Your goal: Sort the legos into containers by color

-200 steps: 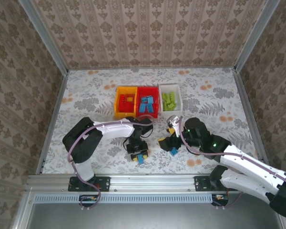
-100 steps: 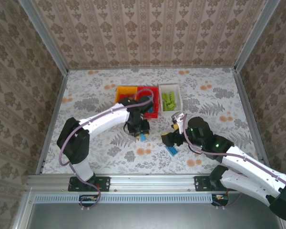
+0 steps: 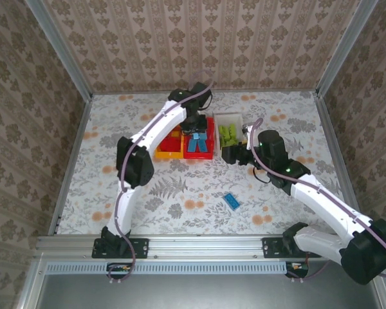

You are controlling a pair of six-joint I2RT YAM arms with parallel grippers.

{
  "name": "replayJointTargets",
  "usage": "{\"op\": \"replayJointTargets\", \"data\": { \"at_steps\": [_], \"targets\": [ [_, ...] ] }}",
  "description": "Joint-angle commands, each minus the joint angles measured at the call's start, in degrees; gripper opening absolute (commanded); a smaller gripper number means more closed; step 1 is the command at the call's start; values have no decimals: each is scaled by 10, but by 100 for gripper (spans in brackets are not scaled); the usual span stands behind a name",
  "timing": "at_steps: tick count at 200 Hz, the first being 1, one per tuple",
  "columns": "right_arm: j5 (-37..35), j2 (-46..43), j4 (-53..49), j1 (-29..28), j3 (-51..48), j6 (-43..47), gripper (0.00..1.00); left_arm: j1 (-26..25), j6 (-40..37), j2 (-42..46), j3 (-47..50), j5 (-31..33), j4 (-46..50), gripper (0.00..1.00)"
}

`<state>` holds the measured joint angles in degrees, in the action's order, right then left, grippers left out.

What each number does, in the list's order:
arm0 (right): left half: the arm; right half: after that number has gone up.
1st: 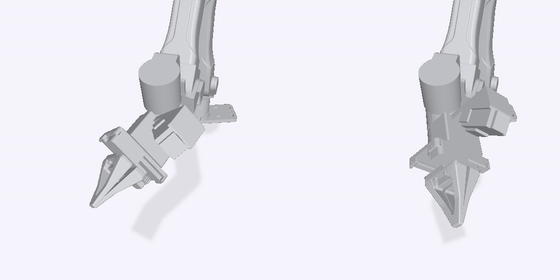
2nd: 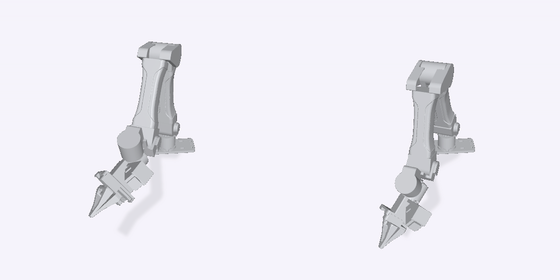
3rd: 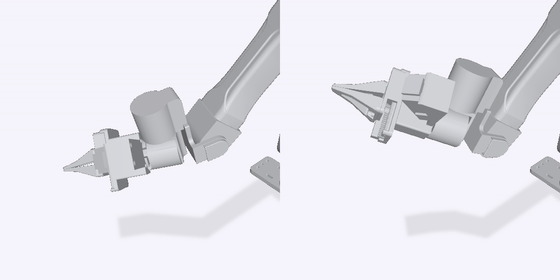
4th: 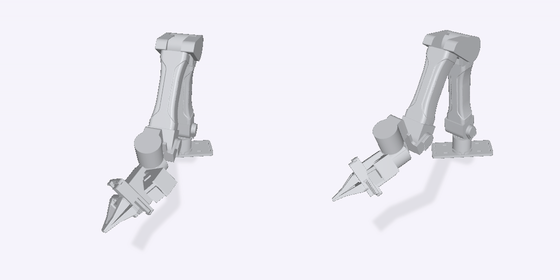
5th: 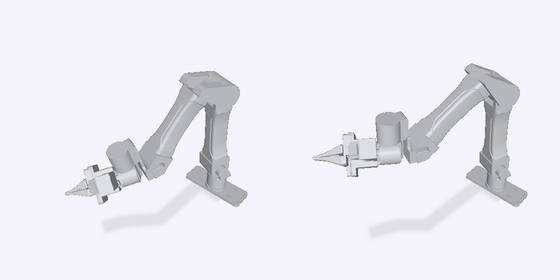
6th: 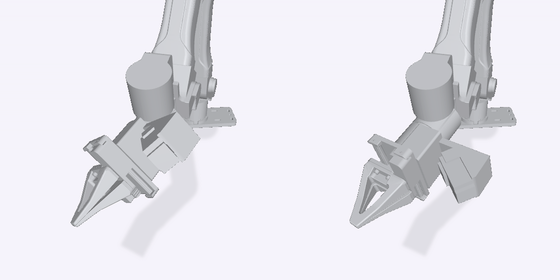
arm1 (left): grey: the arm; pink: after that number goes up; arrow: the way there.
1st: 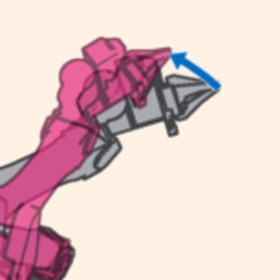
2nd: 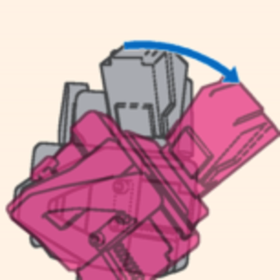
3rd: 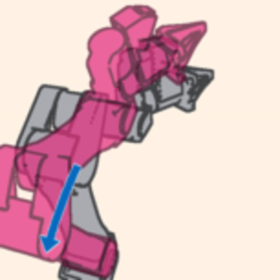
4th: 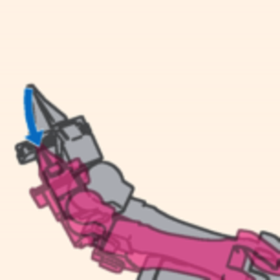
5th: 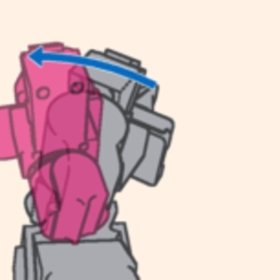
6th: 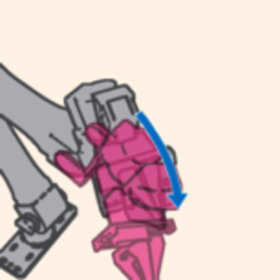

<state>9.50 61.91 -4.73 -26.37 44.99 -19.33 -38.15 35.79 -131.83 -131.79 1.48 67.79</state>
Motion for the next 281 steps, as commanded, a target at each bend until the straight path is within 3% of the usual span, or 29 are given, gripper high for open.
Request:
{"op": "replayJointTargets", "data": {
  "at_steps": [1, 48, 89, 111, 146, 199, 235, 281],
  "targets": [
    [13, 10, 16, 5, 24, -15, 82, 4, -33, -37, -51, 44, 43, 10],
    [13, 16, 7, 8, 14, -13, 82, 8, -30, -64, -22, 58, 30, 14],
    [14, 12, -9, 9, 2, -7, 82, 8, -31, -66, -7, 50, 16, 35],
    [16, 11, -12, 10, -3, -8, 82, 8, -30, -67, -7, 49, 22, 40],
    [10, 7, -44, 10, 2, 9, 82, 7, -31, -57, -8, 53, 29, 41],
    [-8, 27, -186, 0, 7, 21, 75, -13, -20, 13, 6, 56, 18, 42],
    [-36, 66, -244, -58, 4, 45, 71, -21, 7, 131, 151, 37, -33, 46],
    [-51, 155, -283, -122, 14, 61, 70, -18, -7, 343, 435, -89, -194, 55]
  ]
}}
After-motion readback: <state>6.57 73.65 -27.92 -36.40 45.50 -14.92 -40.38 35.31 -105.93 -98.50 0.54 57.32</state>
